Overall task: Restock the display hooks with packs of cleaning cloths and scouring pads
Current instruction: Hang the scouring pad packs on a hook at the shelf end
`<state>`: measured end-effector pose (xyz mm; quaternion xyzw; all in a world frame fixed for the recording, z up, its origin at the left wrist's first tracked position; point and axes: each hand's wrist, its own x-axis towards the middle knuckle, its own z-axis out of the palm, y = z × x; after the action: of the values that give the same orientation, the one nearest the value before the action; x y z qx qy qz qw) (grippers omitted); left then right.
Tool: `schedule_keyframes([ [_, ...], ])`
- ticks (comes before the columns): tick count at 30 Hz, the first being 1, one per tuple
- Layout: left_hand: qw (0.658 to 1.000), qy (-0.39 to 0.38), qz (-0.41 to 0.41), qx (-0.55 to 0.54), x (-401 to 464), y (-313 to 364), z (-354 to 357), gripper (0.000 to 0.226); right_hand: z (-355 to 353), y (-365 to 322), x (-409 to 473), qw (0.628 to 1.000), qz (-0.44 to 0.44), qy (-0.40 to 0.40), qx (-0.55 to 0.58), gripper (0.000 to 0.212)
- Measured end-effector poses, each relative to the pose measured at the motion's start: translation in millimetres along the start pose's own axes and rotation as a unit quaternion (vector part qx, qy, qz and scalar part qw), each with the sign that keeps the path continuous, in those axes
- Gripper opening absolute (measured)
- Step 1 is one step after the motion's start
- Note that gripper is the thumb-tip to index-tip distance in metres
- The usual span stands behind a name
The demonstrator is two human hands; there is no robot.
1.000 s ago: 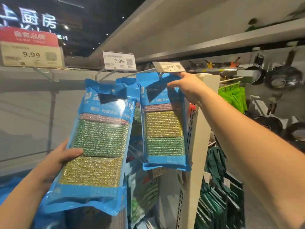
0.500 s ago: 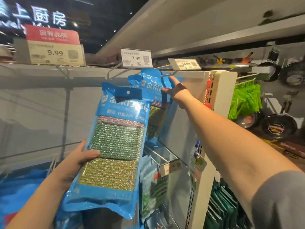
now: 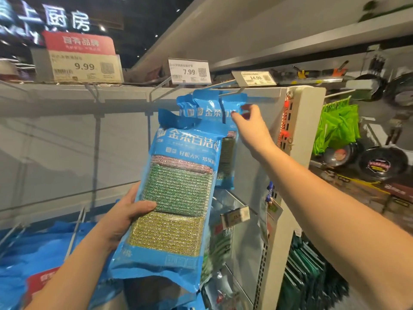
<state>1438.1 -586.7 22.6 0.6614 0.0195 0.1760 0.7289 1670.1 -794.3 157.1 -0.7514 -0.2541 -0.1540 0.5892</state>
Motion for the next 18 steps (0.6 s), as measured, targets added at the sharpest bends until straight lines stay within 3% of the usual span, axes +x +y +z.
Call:
schedule_keyframes([
  [3,1.000,-0.018,-0.004,0.002,0,-4,9,0.118,-7,-7,-36,0.998,-0.005,-0.068,-0.003,0.040],
  [6,0.999,-0.032,-0.015,-0.007,0,-9,19,0.109,-10,0,-49,0.998,-0.014,-0.064,-0.001,0.032],
  [10,0.999,-0.026,-0.027,-0.007,2,-13,30,0.113,-19,10,-52,0.997,-0.022,-0.075,-0.029,0.020],
  [13,1.000,-0.022,-0.016,0.007,3,-12,38,0.106,-29,7,-51,0.995,-0.004,-0.098,-0.022,0.026],
  [16,0.999,-0.031,0.000,0.034,9,-9,46,0.103,-35,-2,-47,0.992,0.016,-0.117,0.037,0.010],
  [18,0.998,-0.048,0.010,0.038,12,-7,54,0.104,-37,-6,-46,0.991,0.014,-0.132,0.029,0.016],
])
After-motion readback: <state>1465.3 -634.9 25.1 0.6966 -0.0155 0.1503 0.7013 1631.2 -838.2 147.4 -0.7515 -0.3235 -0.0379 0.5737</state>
